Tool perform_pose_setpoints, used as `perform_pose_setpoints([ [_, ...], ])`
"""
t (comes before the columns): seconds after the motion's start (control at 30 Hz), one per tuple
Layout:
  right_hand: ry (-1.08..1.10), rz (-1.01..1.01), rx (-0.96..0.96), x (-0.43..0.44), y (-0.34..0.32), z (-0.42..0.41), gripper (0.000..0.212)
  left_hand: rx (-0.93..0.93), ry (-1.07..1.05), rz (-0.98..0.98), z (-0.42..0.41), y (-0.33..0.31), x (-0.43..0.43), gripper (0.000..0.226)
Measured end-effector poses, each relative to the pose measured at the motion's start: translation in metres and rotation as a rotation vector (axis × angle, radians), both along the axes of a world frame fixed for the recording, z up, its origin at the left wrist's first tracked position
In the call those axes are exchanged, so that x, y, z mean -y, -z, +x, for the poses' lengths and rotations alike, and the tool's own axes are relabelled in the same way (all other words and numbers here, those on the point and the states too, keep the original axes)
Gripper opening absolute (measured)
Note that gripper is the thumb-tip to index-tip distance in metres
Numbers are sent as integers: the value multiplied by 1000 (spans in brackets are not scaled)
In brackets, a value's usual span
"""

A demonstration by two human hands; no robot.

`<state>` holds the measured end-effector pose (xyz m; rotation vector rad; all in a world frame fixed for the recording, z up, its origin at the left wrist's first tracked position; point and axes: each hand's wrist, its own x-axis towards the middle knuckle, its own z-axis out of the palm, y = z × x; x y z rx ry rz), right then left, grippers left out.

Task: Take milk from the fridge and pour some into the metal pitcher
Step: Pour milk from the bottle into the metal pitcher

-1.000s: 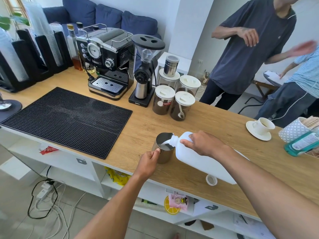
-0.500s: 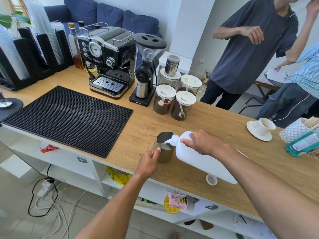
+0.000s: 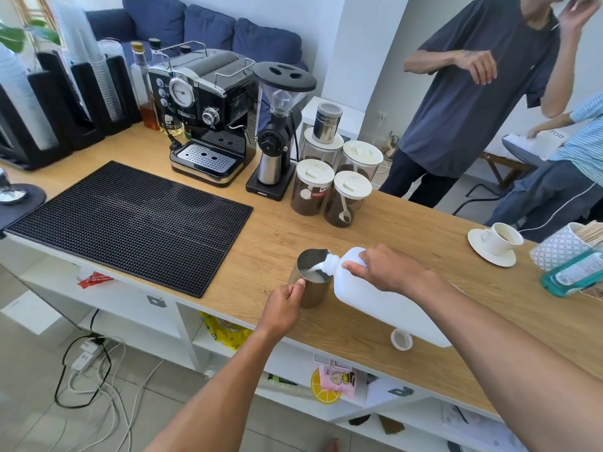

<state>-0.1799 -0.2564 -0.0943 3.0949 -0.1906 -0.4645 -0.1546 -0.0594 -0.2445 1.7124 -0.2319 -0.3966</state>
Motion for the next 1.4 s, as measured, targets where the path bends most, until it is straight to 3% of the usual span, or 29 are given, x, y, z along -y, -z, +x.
perform_pose_setpoints([
  [1.4,19,39,-32,-6,-9,-1,55,16,13,2,1,0,0,53],
])
